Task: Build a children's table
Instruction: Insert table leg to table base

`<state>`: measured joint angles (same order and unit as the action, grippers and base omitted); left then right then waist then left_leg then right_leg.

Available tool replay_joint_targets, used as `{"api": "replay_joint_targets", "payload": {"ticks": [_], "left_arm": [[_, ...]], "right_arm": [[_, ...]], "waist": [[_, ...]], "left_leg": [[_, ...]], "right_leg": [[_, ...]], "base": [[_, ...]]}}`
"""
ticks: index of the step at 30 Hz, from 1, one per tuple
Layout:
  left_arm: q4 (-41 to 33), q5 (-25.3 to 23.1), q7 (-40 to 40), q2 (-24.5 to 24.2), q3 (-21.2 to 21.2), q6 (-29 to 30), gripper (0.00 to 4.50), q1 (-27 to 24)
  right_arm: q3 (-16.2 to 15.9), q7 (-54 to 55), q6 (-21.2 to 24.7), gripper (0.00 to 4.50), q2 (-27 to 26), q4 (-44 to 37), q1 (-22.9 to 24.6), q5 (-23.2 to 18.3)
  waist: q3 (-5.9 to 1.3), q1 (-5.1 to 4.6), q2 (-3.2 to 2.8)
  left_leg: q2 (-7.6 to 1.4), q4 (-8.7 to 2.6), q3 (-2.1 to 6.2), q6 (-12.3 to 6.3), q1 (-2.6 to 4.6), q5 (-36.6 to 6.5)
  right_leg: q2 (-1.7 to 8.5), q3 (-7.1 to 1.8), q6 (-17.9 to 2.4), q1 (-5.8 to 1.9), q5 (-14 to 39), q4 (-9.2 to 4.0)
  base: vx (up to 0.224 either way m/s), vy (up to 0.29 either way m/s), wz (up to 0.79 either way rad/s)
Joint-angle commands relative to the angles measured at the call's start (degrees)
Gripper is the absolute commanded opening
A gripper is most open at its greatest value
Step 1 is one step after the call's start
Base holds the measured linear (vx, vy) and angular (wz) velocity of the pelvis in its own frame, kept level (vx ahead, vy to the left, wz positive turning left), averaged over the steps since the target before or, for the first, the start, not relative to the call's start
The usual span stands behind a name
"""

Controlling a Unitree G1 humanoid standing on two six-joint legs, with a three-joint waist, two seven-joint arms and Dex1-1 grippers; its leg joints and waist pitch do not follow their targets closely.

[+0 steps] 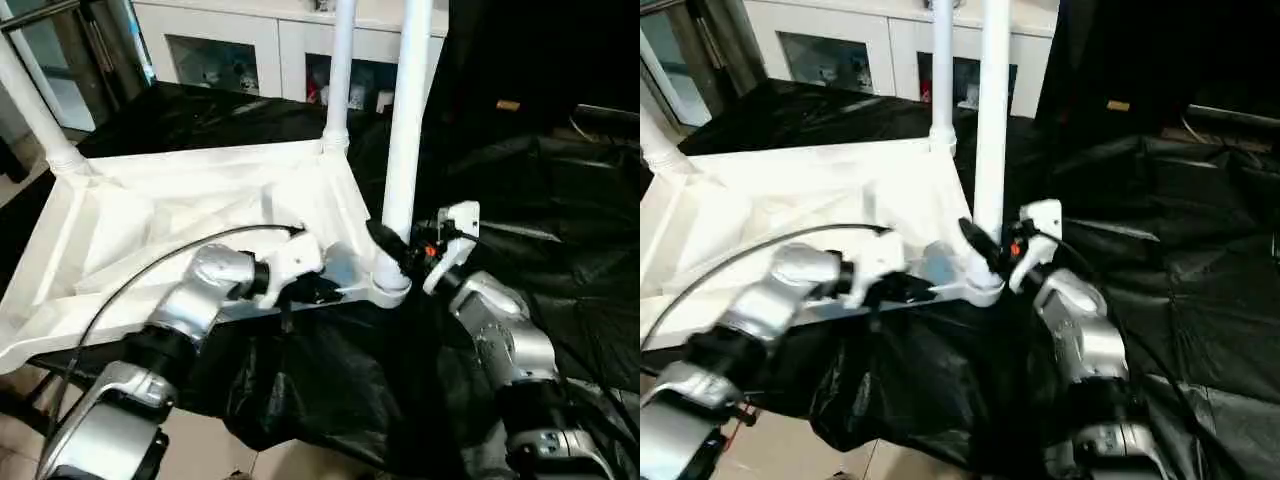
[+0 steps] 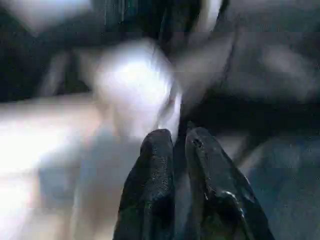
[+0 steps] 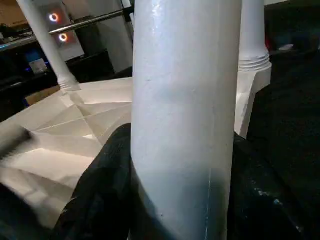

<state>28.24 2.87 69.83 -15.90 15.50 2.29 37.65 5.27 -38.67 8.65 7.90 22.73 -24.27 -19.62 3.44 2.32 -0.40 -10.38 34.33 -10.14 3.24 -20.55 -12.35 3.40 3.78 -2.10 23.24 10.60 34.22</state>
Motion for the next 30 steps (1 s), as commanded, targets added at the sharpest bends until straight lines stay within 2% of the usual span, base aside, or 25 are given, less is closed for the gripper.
{"api": "replay_joint_targets", "payload": {"ticks": [1, 2, 3, 5, 6, 7, 8, 9, 11, 13, 14, 16, 18, 19, 20, 23, 24, 27, 28, 30], "left_arm": [[-1.5, 3.5, -0.2, 0.9, -2.7, 2.0, 0.80, 1.6], [-1.6, 7.4, -2.3, 1.8, -6.8, 4.9, 0.80, 3.6], [-1.3, 9.2, -3.3, 2.0, -8.9, 6.6, 0.80, 5.1], [-0.1, 10.0, -5.5, 2.3, -10.8, 7.9, 0.91, 6.9], [2.0, 9.2, -9.6, 3.0, -11.9, 9.0, 0.91, 8.8], [4.2, 7.9, -13.6, 3.8, -12.6, 8.5, 0.91, 10.4], [6.7, 6.5, -18.8, 4.9, -13.2, 8.4, 0.91, 12.3], [8.3, 5.8, -21.6, 5.5, -13.4, 8.2, 0.91, 13.5], [8.8, 5.6, -22.4, 5.8, -13.4, 8.2, 0.91, 13.9], [10.6, 5.6, -27.3, 7.9, -14.1, 8.9, 0.91, 16.2], [11.2, 5.1, -29.2, 10.4, -13.1, 8.9, 0.91, 17.7], [11.5, 4.1, -29.6, 12.1, -11.9, 8.7, 0.91, 18.4], [11.7, 3.6, -29.9, 12.7, -11.5, 8.7, 0.91, 18.7], [11.9, 3.9, -29.9, 13.9, -11.2, 8.5, 0.91, 19.1], [10.0, 5.7, -28.0, 15.9, -10.8, 8.8, 0.91, 19.1], [5.9, 8.9, -24.6, 17.6, -10.4, 9.9, 0.91, 18.4], [5.0, 9.4, -23.8, 17.8, -10.1, 10.1, 0.91, 18.1], [3.3, 9.6, -22.2, 17.9, -9.4, 10.3, 0.91, 17.4], [2.9, 9.6, -21.8, 17.9, -9.2, 10.3, 0.91, 17.2], [2.0, 9.2, -21.0, 17.7, -8.7, 10.2, 0.91, 16.3]], "right_arm": [[0.5, -0.1, -0.1, 1.88, 0.1, -1.7, -0.5, -0.3], [0.5, 0.0, 0.1, 1.88, 0.1, -1.8, -0.6, -0.2], [0.4, 0.1, 0.2, 1.88, 0.1, -2.0, -0.6, -0.2], [0.0, 0.1, 0.8, 1.88, 0.1, -2.7, -0.6, -0.3], [-0.5, 0.1, 1.1, 1.88, 0.0, -3.3, -0.5, -0.2], [-1.0, -0.1, 1.1, 1.88, 0.0, -3.5, -0.5, 0.0], [-1.9, -0.3, 0.9, 1.88, 0.1, -3.6, -0.5, 0.6], [-2.4, -0.3, 0.7, 1.88, 0.1, -3.6, -0.6, 0.9], [-2.5, -0.3, 0.6, 1.88, 0.1, -3.5, -0.7, 1.1], [-3.4, -0.5, 0.2, 1.88, 0.2, -3.4, -0.8, 2.0], [-4.3, -1.0, 0.0, 1.88, 0.2, -3.3, -0.9, 2.6], [-4.8, -1.0, 0.0, 1.88, 0.2, -3.4, -1.0, 3.0], [-4.9, -1.0, -0.1, 1.88, 0.2, -3.4, -1.0, 3.1], [-5.1, -0.8, -0.2, 1.88, 0.3, -3.4, -1.0, 3.3], [-5.3, -0.5, -0.1, 1.88, 0.5, -3.6, -1.1, 3.4], [-5.2, -0.3, -0.1, 1.88, 0.7, -3.6, -1.1, 3.5], [-5.1, -0.3, -0.2, 1.88, 0.8, -3.6, -1.1, 3.6], [-5.0, -0.3, -0.2, 1.88, 0.9, -3.6, -1.1, 3.9], [-5.0, -0.3, -0.2, 1.88, 1.0, -3.6, -1.1, 3.9], [-5.2, -0.2, -0.4, 1.88, 1.2, -3.5, -1.1, 4.1]], "waist": [[-3.95, 0.10, -0.17], [-3.88, 0.13, 0.09], [-3.88, 0.21, 0.02], [-3.76, 0.21, 0.33], [-3.69, 0.09, 0.40], [-3.69, 0.09, 0.40], [-3.79, 0.10, 0.39], [-3.82, 0.09, 0.60], [-3.93, 0.20, 0.60], [-4.10, 0.22, 0.72], [-4.32, 0.49, 0.63], [-4.37, 0.68, 0.49], [-4.38, 1.12, 0.63], [-4.37, 1.20, 0.14], [-4.38, 1.09, 0.51], [-4.47, 1.64, 0.49], [-4.39, 1.65, 0.63], [-4.23, 1.45, 0.76], [-4.19, 1.30, 0.46], [-4.13, 1.20, 0.58]], "left_leg": [[-3.15, -3.96, 0.47, -4.58, 0.51, -3.4], [-3.00, -3.97, 0.46, -4.22, 0.33, -4.1], [-2.94, -3.93, 0.47, -3.86, 0.37, -4.4], [-2.72, -3.95, 0.55, -3.54, 0.28, -5.2], [-2.50, -3.82, 0.52, -3.44, 0.28, -5.2], [-2.50, -3.82, 0.52, -3.44, 0.28, -5.2], [-2.39, -3.67, 0.61, -3.71, 0.16, -4.7], [-2.42, -3.67, 0.67, -3.89, 0.08, -4.3], [-2.38, -3.64, 0.76, -4.43, -0.05, -3.2], [-2.34, -3.51, 0.73, -4.89, -0.24, -2.1], [-2.41, -3.27, 0.74, -5.63, -0.07, -0.8], [-2.61, -3.23, 0.84, -6.90, -0.15, 0.3], [-2.58, -3.13, 0.84, -7.92, -0.17, 0.8], [-2.58, -3.13, 0.89, -7.92, -0.16, 0.7], [-2.56, -3.13, 0.82, -7.88, -0.17, 0.1], [-2.76, -3.06, 0.78, -7.67, -0.04, 0.5], [-2.81, -3.11, 0.85, -8.02, -0.28, 0.4], [-2.62, -3.12, 0.85, -8.13, -0.49, -0.6], [-2.55, -3.11, 0.84, -7.72, -0.43, -1.3], [-2.48, -3.13, 0.83, -7.10, -0.46, -1.9]], "right_leg": [[5.25, -3.30, -17.4, -3.73, -0.5, -2.48], [5.28, -3.29, -17.0, -3.88, 1.0, -2.70], [5.34, -3.28, -17.0, -3.89, 1.8, -2.66], [5.18, -3.22, -15.8, -3.95, 5.0, -3.05], [4.93, -3.20, -14.3, -3.91, 7.1, -3.34], [4.93, -3.20, -14.3, -3.91, 7.1, -3.34], [4.82, -3.12, -13.2, -4.02, 7.5, -3.37], [4.83, -3.10, -13.0, -4.10, 7.2, -3.36], [4.88, -3.06, -12.6, -4.13, 6.6, -3.35], [4.79, -3.04, -12.8, -4.16, 5.2, -3.11], [4.87, -3.06, -13.9, -4.10, 1.9, -2.76], [4.97, -3.03, -14.6, -4.07, -0.6, -2.59], [5.04, -2.94, -15.0, -4.11, -1.5, -2.48], [5.04, -2.92, -15.1, -4.07, -1.4, -2.42], [5.03, -2.91, -15.0, -4.16, -0.8, -2.65], [5.20, -2.96, -15.8, -4.07, -0.8, -2.53], [5.17, -2.91, -16.2, -4.13, -1.3, -2.38], [5.15, -2.81, -15.4, -4.25, 0.9, -2.70], [5.08, -2.78, -14.7, -4.23, 2.6, -3.02], [4.99, -2.80, -14.1, -4.26, 4.2, -3.15]], "base": [[0.000, 0.000, 0.00], [0.000, 0.000, 0.00], [0.000, 0.000, 0.00], [0.000, 0.000, 0.00], [0.000, 0.000, 0.00], [0.000, 0.000, 0.00], [0.000, 0.000, 0.00], [0.000, 0.000, 0.00], [0.000, 0.000, 0.00], [0.000, 0.000, 0.00], [0.000, 0.000, 0.00], [0.000, 0.000, 0.00], [0.000, 0.000, 0.00], [0.000, 0.000, 0.00], [0.000, 0.000, 0.00], [0.000, 0.000, 0.00], [0.000, 0.000, 0.00], [0.000, 0.000, 0.00], [0.000, 0.000, 0.00], [0.000, 0.000, 0.00]]}}
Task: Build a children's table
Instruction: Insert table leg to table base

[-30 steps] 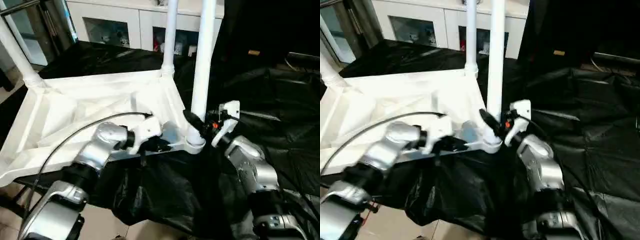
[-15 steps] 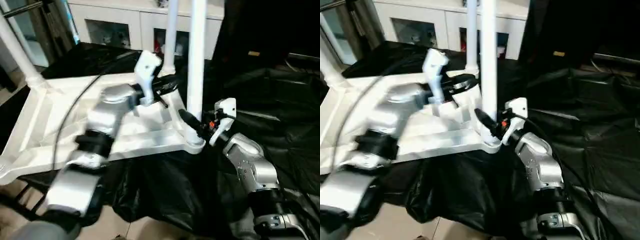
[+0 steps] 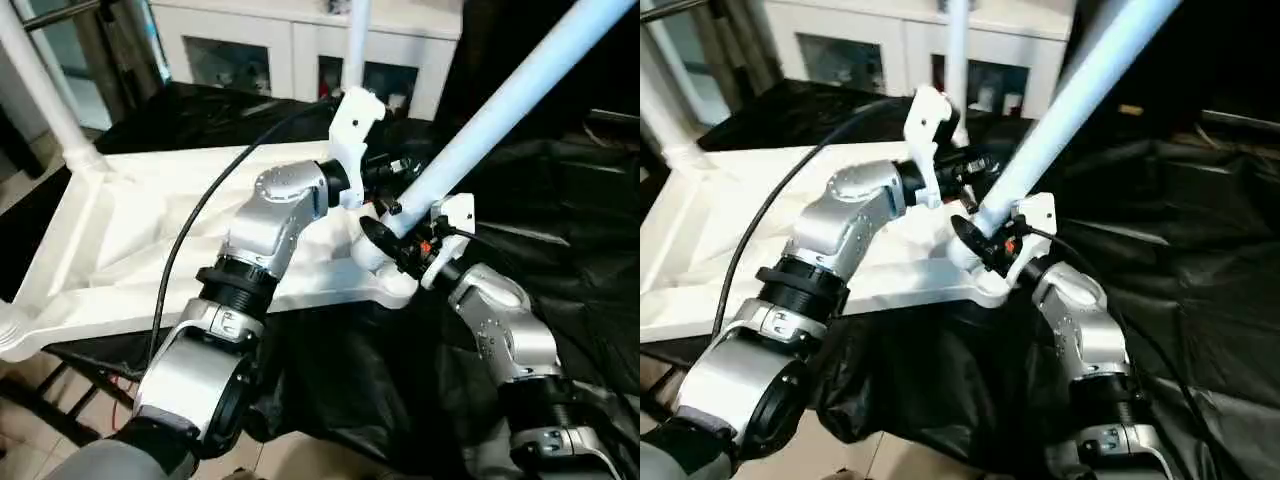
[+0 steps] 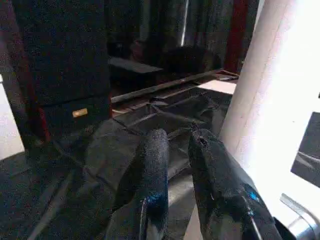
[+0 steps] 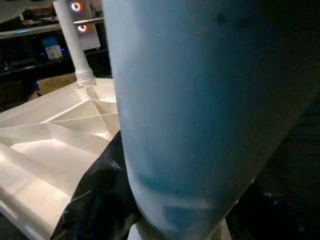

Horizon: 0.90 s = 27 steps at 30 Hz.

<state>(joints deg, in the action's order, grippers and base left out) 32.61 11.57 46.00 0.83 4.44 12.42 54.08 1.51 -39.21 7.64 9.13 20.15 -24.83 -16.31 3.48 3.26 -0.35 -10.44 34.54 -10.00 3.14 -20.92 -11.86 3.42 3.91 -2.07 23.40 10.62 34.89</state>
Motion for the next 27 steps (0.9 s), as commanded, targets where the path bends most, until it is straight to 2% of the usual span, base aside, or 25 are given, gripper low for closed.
{"api": "replay_joint_targets", "payload": {"ticks": [1, 2, 5, 9, 10, 11, 14, 15, 17, 20, 22, 24, 27], "left_arm": [[-2.6, 0.3, 2.9, 1.0, 2.6, 0.0, 0.91, -0.4], [-2.5, -0.4, 1.8, 0.7, 2.5, -0.5, 0.91, -0.6], [-1.2, -0.6, -1.3, -0.2, 0.7, -1.9, 0.91, 0.1], [0.1, -2.2, -3.0, -2.8, -0.7, -4.7, 0.91, 0.8], [0.6, -3.3, -2.8, -4.4, -0.4, -5.4, 1.08, 0.6], [0.8, -4.2, -0.8, -6.4, 0.5, -5.4, 1.26, -0.1], [0.1, -4.9, 6.4, -10.4, 3.3, -3.8, 1.29, -3.0], [-0.2, -5.5, 7.5, -11.5, 4.3, -4.4, 1.56, -4.2], [-0.6, -6.7, 10.9, -13.9, 7.3, -5.2, 1.69, -7.5], [-0.8, -7.0, 15.3, -15.4, 9.7, -5.5, 1.68, -10.1], [0.1, -8.1, 15.9, -15.9, 11.0, -6.5, 1.67, -10.9], [1.6, -9.4, 16.7, -16.0, 12.3, -7.2, 1.67, -11.7], [2.9, -9.8, 18.3, -15.8, 13.4, -7.4, 1.30, -12.7]], "right_arm": [[-1.5, 0.4, 0.5, 1.88, 0.1, -0.8, -0.5, 0.8], [-1.6, 0.4, 0.5, 1.88, 0.2, -0.7, -0.6, 0.8], [-1.5, 0.7, 0.5, 1.88, 0.4, -0.3, -1.0, 1.0], [-1.2, 2.2, 1.1, 1.88, 1.2, 0.6, -1.7, 2.4], [-1.0, 3.0, 1.4, 1.88, 1.6, 1.2, -2.1, 3.0], [-0.7, 4.2, 2.0, 1.88, 2.0, 1.7, -2.4, 3.6], [-0.1, 6.3, 3.2, 1.88, 3.0, 2.6, -3.1, 4.5], [0.1, 6.6, 3.6, 1.88, 3.4, 2.6, -3.2, 4.5], [0.3, 6.7, 4.6, 1.88, 4.4, 2.0, -3.1, 4.5], [0.6, 6.6, 5.5, 1.88, 4.9, 1.1, -3.0, 4.3], [0.6, 6.4, 6.2, 1.88, 5.3, 0.6, -3.1, 4.1], [0.3, 6.0, 7.1, 1.88, 5.7, 0.0, -3.0, 3.8], [-0.2, 5.5, 8.0, 1.88, 6.2, -0.5, -2.8, 3.7]], "waist": [[-4.16, 0.24, 0.50], [-4.20, 0.20, 0.74], [-4.30, 0.31, 0.44], [-4.41, 0.16, 0.47], [-4.43, 0.13, 0.49], [-4.40, 0.07, 0.72], [-4.24, 0.00, 0.41], [-4.35, 0.14, 0.20], [-4.43, 0.03, 0.30], [-4.58, 0.19, 0.10], [-4.42, 0.23, 0.09], [-4.30, 0.18, 0.11], [-4.22, 0.12, 0.16]], "left_leg": [[-2.40, -3.34, 0.68, -6.80, -0.06, -2.6], [-2.40, -3.36, 0.64, -6.52, 0.02, -2.8], [-2.55, -3.36, 0.76, -6.47, 0.10, -2.1], [-2.47, -3.32, 0.86, -6.78, -0.06, -1.2], [-2.46, -3.28, 0.85, -6.82, -0.03, -1.1], [-2.38, -3.29, 0.80, -6.67, -0.05, -1.0], [-2.29, -3.42, 0.74, -5.73, 0.18, -1.4], [-2.38, -3.41, 0.72, -5.10, 0.31, -1.3], [-2.53, -3.47, 0.71, -5.27, 0.29, -0.7], [-2.67, -3.37, 0.63, -5.42, 0.51, -0.6], [-2.67, -3.47, 0.56, -5.33, 0.64, -1.6], [-2.70, -3.59, 0.61, -4.54, 0.50, -3.0], [-2.50, -3.67, 0.59, -3.21, 0.42, -4.0]], "right_leg": [[4.94, -2.92, -13.9, -4.39, 4.8, -3.92], [4.84, -2.95, -13.5, -4.32, 5.4, -4.00], [4.80, -2.91, -13.6, -4.22, 4.3, -3.73], [4.72, -2.88, -13.8, -4.37, 2.0, -3.41], [4.78, -2.91, -13.7, -4.37, 1.7, -3.40], [4.72, -2.91, -13.4, -4.35, 2.0, -3.41], [4.73, -2.97, -12.8, -4.19, 4.3, -3.59], [4.71, -3.06, -12.8, -4.14, 4.0, -3.37], [4.61, -3.07, -13.2, -4.10, 2.1, -3.08], [4.82, -3.17, -14.3, -4.00, 0.0, -2.84], [4.73, -3.20, -14.6, -3.84, 0.3, -2.97], [4.89, -3.21, -14.3, -4.05, 1.9, -3.17], [4.88, -3.26, -13.0, -4.19, 5.1, -3.53]], "base": [[0.000, 0.000, 0.00], [0.000, 0.000, 0.00], [0.000, 0.000, 0.00], [0.000, 0.000, 0.00], [0.000, 0.000, 0.00], [0.000, 0.000, 0.00], [0.000, 0.000, 0.00], [0.000, 0.000, 0.00], [0.000, 0.000, 0.00], [0.000, 0.000, 0.00], [0.000, 0.000, 0.00], [0.000, 0.000, 0.00], [0.000, 0.000, 0.00]]}}
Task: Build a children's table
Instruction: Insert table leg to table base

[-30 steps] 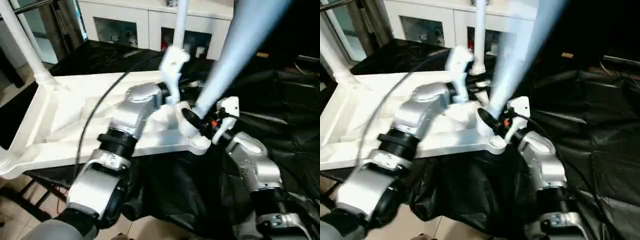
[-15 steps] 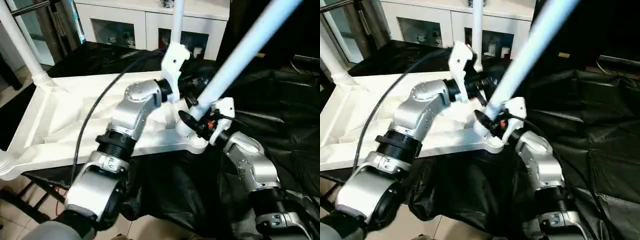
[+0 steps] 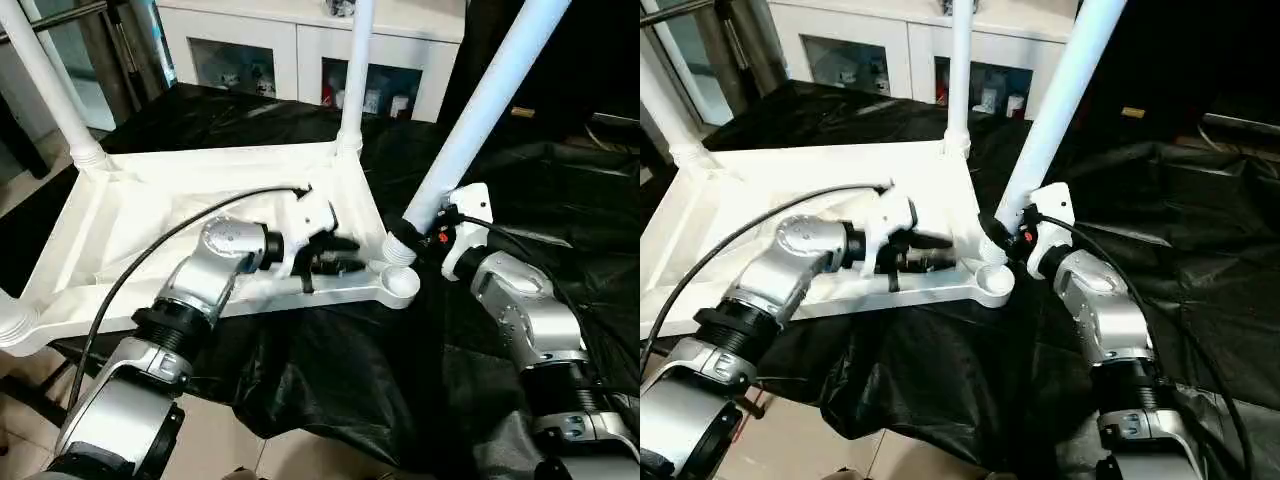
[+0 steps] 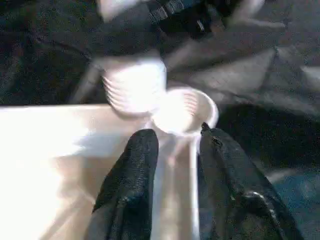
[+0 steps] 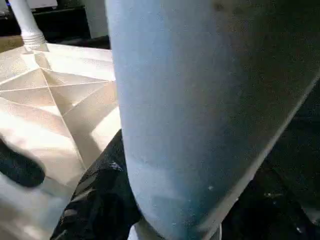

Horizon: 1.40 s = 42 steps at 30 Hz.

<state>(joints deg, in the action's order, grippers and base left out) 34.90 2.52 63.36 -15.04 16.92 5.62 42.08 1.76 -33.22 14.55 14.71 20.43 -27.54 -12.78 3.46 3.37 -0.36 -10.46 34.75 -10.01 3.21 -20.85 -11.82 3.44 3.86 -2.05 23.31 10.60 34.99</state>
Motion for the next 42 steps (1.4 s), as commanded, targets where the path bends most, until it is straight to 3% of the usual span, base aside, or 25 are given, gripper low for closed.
{"api": "replay_joint_targets", "payload": {"ticks": [1, 9, 11, 17, 22, 24, 27, 31, 32, 42], "left_arm": [[0.6, -0.8, 0.9, 0.0, 1.0, -0.6, 1.27, -0.7], [5.4, -3.6, 1.3, 0.1, 3.5, -3.4, 0.64, -1.2], [6.7, -4.5, 0.6, 0.0, 3.9, -4.3, 0.30, -0.9], [10.4, -6.0, -1.2, 0.0, 4.0, -7.0, 0.00, 0.4], [10.4, -4.6, -0.8, 0.2, 2.6, -7.1, 0.00, 0.8], [10.1, -3.3, 0.3, 0.3, 1.9, -5.7, 0.42, 0.9], [10.8, -3.7, 0.6, 0.0, 1.9, -6.7, 0.45, 1.2], [13.0, -5.6, -1.7, -0.2, 2.3, -9.6, 0.83, 1.5], [13.0, -5.6, -1.5, -0.3, 2.3, -9.5, 0.84, 1.4], [16.1, -6.9, -1.8, 0.1, 2.8, -10.4, 0.84, 0.9]], "right_arm": [[-0.4, -0.5, 1.1, 1.88, 0.6, -0.8, -0.1, 0.2], [-0.8, -0.9, 2.4, 1.88, 0.9, -2.0, 0.4, -0.1], [-0.8, -1.0, 2.6, 1.88, 1.0, -2.2, 0.5, -0.1], [-1.0, -1.4, 3.0, 1.88, 1.1, -3.0, 0.7, 0.0], [-1.2, -1.8, 3.3, 1.88, 1.1, -3.7, 0.9, -0.2], [-1.3, -1.9, 3.4, 1.88, 1.1, -3.7, 0.9, -0.3], [-1.4, -2.0, 3.5, 1.88, 1.1, -3.9, 0.8, -0.3], [-1.6, -2.5, 4.0, 1.88, 0.9, -4.4, 0.7, -0.5], [-1.6, -2.5, 4.0, 1.88, 0.9, -4.4, 0.7, -0.5], [-1.8, -2.8, 4.2, 1.88, 1.0, -4.5, 0.9, -0.4]], "waist": [[-4.25, 0.02, 0.14], [-4.36, -0.09, -0.02], [-4.38, -0.08, 0.02], [-4.33, -0.01, -0.09], [-4.22, -0.01, 0.07], [-4.15, -0.05, 0.10], [-4.21, -0.04, 0.02], [-4.33, -0.08, 0.02], [-4.35, -0.05, 0.29], [-4.18, 0.02, 0.23]], "left_leg": [[-2.50, -3.84, 0.60, -3.20, 0.33, -4.0], [-2.52, -3.78, 0.67, -3.46, 0.29, -3.5], [-2.52, -3.78, 0.68, -3.48, 0.28, -3.5], [-2.46, -3.78, 0.72, -3.39, 0.27, -3.7], [-2.48, -3.89, 0.71, -2.69, 0.34, -5.2], [-2.45, -3.93, 0.68, -2.58, 0.39, -5.4], [-2.46, -3.92, 0.71, -2.52, 0.52, -5.6], [-2.44, -3.91, 0.80, -2.87, 0.45, -4.8], [-2.45, -3.89, 0.75, -3.04, 0.50, -4.6], [-2.45, -3.96, 0.70, -2.80, 0.51, -5.4]], "right_leg": [[4.89, -3.23, -13.1, -4.08, 4.9, -3.58], [4.82, -3.15, -13.4, -4.10, 3.1, -3.50], [4.78, -3.14, -13.4, -4.11, 2.9, -3.46], [4.79, -3.11, -13.2, -4.15, 3.7, -3.59], [4.89, -3.12, -12.6, -4.16, 6.9, -3.89], [4.87, -3.13, -12.6, -4.13, 7.3, -3.95], [4.85, -3.15, -12.7, -4.08, 7.3, -3.98], [4.78, -3.13, -12.7, -4.19, 5.3, -3.78], [4.82, -3.16, -12.9, -4.17, 4.9, -3.64], [4.90, -3.19, -12.7, -4.10, 7.0, -3.95]], "base": [[0.000, 0.000, 0.00], [0.000, 0.000, 0.00], [0.000, 0.000, 0.00], [0.000, 0.000, 0.00], [0.000, 0.000, 0.00], [0.000, 0.000, 0.00], [0.000, 0.000, 0.00], [0.000, 0.000, 0.00], [0.000, 0.000, 0.00], [0.000, 0.000, 0.00]]}}
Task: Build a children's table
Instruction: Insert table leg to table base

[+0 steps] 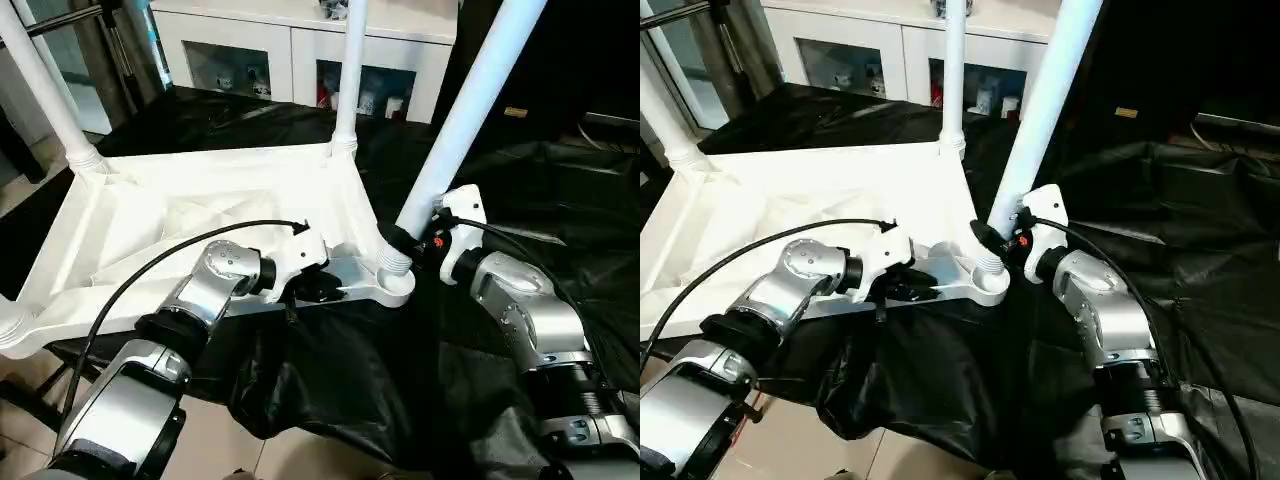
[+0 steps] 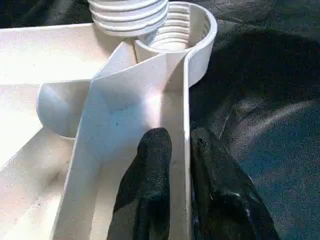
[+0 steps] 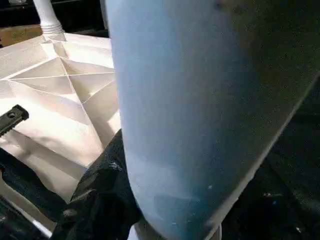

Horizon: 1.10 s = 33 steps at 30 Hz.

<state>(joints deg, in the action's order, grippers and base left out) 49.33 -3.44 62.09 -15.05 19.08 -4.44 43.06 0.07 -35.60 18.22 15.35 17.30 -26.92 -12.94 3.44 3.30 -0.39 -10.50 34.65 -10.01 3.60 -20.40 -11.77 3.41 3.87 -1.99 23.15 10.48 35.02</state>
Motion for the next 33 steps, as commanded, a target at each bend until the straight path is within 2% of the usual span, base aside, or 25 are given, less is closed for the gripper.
{"api": "replay_joint_targets", "payload": {"ticks": [1, 3, 5, 8, 11, 15, 21, 30, 33], "left_arm": [[2.0, -0.9, -0.4, 0.2, 0.5, -0.5, 0.84, -0.1], [2.3, -0.8, 0.2, 0.1, 0.5, -0.5, 0.84, 0.0], [2.5, -1.0, 0.7, 0.0, 0.6, -0.4, 0.48, 0.1], [2.9, -1.2, 1.4, -0.2, 0.6, -0.4, 0.42, 0.4], [3.2, -1.5, 3.4, -0.5, 1.1, 0.0, 0.05, 0.7], [3.6, -2.2, 5.7, -0.9, 2.1, 0.0, 0.01, 1.0], [3.6, -2.8, 5.7, -0.9, 2.0, -0.6, 0.00, 1.2], [5.0, -2.9, 3.4, -0.4, 0.9, -0.6, 0.00, 2.1], [5.1, -2.7, 3.1, -0.4, 0.7, -0.6, 0.00, 2.1]], "right_arm": [[-0.1, -0.4, 0.5, 1.88, 0.4, -1.4, 0.3, -0.3], [-0.2, -0.5, 0.6, 1.88, 0.5, -1.5, 0.4, -0.3], [-0.2, -0.7, 0.6, 1.88, 0.6, -1.5, 0.4, -0.3], [-0.7, -1.6, 1.2, 1.88, 0.9, -1.4, 0.2, -0.4], [-2.1, -3.5, 3.1, 1.88, 1.8, -1.6, 0.3, -0.3], [-4.1, -5.7, 7.1, 1.88, 3.8, -1.3, 0.3, 0.6], [-5.1, -7.4, 10.5, 1.88, 5.2, -1.5, -0.1, 0.5], [-4.2, -8.6, 12.8, 1.88, 5.5, -4.0, 0.2, -1.4], [-4.1, -8.7, 13.6, 1.88, 5.4, -5.1, 0.6, -2.0]], "waist": [[-4.18, 0.08, 0.30], [-4.17, 0.12, 0.29], [-4.19, 0.11, 0.38], [-4.15, 0.09, 0.30], [-4.11, 0.08, 0.36], [-4.06, 0.06, 0.40], [-4.04, 0.09, 0.43], [-3.90, 0.16, 0.57], [-3.99, 0.25, 0.55]], "left_leg": [[-2.39, -3.85, 0.68, -3.16, 0.07, -5.4], [-2.43, -3.86, 0.68, -3.13, 0.09, -5.3], [-2.42, -3.86, 0.67, -3.18, 0.07, -5.2], [-2.46, -3.88, 0.70, -3.36, 0.07, -5.2], [-2.41, -3.89, 0.69, -3.46, 0.11, -5.4], [-2.40, -3.93, 0.71, -3.31, 0.17, -5.8], [-2.47, -3.96, 0.72, -3.05, 0.25, -6.0], [-2.42, -4.02, 0.72, -2.65, 0.31, -7.1], [-2.50, -3.99, 0.76, -2.67, 0.28, -6.8]], "right_leg": [[4.91, -3.22, -12.7, -3.95, 7.1, -3.98], [4.97, -3.22, -12.6, -3.91, 7.3, -3.98], [4.95, -3.22, -12.6, -3.93, 7.2, -3.96], [5.00, -3.23, -12.7, -3.91, 7.1, -3.96], [4.90, -3.21, -12.7, -3.98, 7.4, -3.99], [4.93, -3.20, -12.3, -4.00, 8.6, -4.16], [4.95, -3.19, -12.6, -4.02, 9.0, -4.22], [4.98, -3.15, -10.9, -3.87, 13.8, -4.80], [5.12, -3.19, -10.8, -3.85, 13.5, -4.78]], "base": [[0.000, 0.000, 0.00], [0.000, 0.000, 0.00], [0.000, 0.000, 0.00], [0.000, 0.000, 0.00], [0.000, 0.000, 0.00], [0.000, 0.000, 0.00], [0.000, 0.000, 0.00], [0.000, 0.000, 0.00], [0.000, 0.000, 0.00]]}}
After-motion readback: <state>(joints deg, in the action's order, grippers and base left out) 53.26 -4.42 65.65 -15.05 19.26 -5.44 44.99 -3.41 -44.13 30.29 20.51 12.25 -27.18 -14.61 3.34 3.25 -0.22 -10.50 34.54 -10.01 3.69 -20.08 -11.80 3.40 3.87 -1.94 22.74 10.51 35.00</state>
